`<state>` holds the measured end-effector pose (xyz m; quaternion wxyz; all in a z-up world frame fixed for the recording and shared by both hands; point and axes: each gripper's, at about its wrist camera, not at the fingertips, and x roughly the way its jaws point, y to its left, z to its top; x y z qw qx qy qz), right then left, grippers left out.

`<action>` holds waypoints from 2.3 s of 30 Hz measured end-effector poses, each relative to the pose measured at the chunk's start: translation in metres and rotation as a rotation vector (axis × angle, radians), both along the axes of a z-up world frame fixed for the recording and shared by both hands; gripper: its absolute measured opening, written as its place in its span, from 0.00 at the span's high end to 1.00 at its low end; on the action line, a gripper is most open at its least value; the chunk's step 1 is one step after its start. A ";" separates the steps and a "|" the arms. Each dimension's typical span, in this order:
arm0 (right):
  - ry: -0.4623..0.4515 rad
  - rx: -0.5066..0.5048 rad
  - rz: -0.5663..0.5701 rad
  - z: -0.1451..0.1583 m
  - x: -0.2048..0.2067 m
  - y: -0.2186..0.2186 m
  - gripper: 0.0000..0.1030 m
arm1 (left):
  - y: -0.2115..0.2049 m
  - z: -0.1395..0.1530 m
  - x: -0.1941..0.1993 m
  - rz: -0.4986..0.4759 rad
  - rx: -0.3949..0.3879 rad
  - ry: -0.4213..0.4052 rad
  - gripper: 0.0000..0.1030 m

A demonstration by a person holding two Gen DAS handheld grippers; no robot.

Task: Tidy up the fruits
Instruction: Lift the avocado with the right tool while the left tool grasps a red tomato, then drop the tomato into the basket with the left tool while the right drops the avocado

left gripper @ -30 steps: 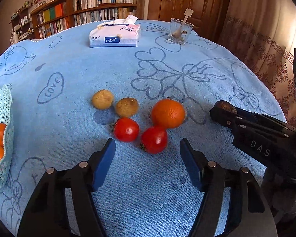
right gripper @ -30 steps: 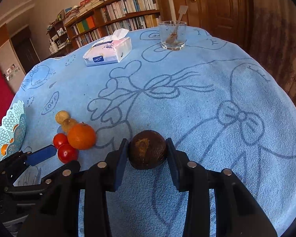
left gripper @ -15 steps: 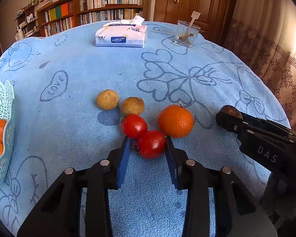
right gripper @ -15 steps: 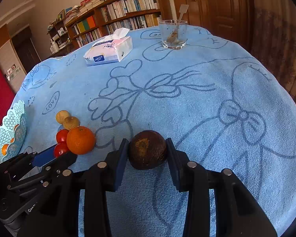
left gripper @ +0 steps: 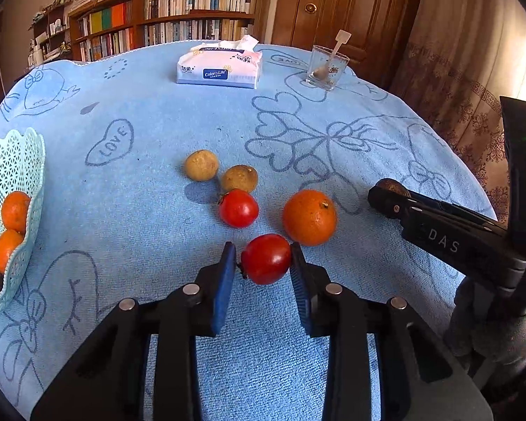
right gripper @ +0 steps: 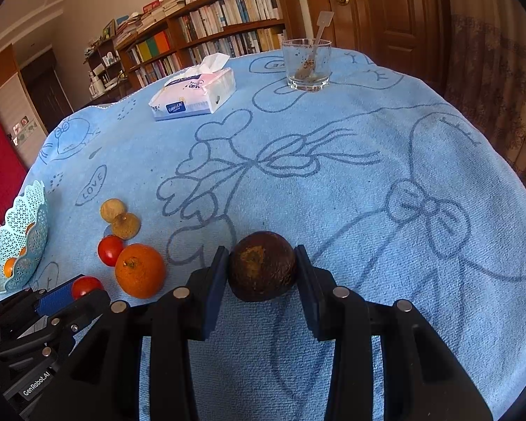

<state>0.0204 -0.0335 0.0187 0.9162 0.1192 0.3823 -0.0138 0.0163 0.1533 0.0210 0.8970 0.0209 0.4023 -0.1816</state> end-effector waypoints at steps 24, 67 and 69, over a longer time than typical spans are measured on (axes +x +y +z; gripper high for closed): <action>-0.028 0.000 -0.036 0.005 -0.006 -0.005 0.63 | 0.115 0.049 -0.003 0.257 -0.070 -0.134 0.69; -0.068 0.137 0.388 0.069 0.020 0.199 0.63 | 0.272 0.084 -0.012 0.539 -0.216 -0.240 0.10; -0.065 0.136 0.414 0.071 0.023 0.213 0.63 | 0.271 0.085 -0.013 0.536 -0.220 -0.243 0.10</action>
